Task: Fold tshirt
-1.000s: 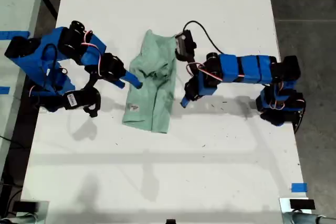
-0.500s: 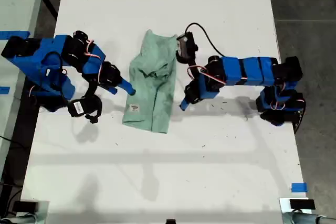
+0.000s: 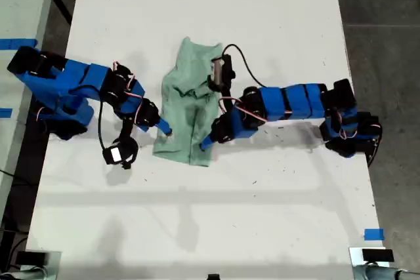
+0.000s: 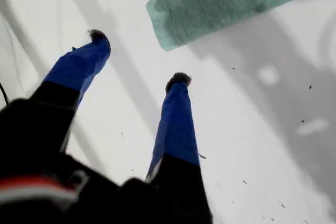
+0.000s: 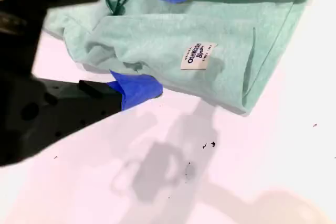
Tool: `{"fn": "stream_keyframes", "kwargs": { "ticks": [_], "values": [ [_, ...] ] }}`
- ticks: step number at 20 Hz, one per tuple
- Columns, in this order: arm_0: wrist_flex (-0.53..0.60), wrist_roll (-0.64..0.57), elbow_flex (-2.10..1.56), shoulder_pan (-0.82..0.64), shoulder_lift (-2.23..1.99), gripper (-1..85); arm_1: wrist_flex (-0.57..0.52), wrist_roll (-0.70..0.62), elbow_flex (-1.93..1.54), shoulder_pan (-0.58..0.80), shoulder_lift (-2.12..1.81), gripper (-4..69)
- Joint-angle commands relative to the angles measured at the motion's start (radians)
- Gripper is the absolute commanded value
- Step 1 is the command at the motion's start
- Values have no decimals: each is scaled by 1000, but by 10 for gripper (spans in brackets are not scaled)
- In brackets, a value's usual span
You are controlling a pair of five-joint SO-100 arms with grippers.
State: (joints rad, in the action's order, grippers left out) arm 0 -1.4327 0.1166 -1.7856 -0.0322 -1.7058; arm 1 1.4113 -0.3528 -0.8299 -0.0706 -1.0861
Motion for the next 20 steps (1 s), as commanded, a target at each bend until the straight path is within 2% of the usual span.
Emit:
{"fn": "stream_keyframes", "kwargs": {
  "ticks": [1,5,8,13,16,17,18,20],
  "values": [
    [192,-21,-179,-63,-95,253,-87,23,94,-6,41,269],
    [370,-49,-347,-120,-52,247,-156,23,106,31,147,270],
    [405,-84,-357,-123,21,244,-206,26,110,44,235,280],
    [337,-195,-232,-127,241,240,-253,26,161,61,371,258],
    [319,-262,-158,-106,342,200,-255,26,163,61,388,231],
    [325,-264,-137,-89,360,189,-255,26,163,57,388,208],
    [327,-264,-109,-71,374,153,-253,25,164,54,388,148],
    [321,-212,-71,-34,374,1,-238,28,166,43,374,7]
  ]
}}
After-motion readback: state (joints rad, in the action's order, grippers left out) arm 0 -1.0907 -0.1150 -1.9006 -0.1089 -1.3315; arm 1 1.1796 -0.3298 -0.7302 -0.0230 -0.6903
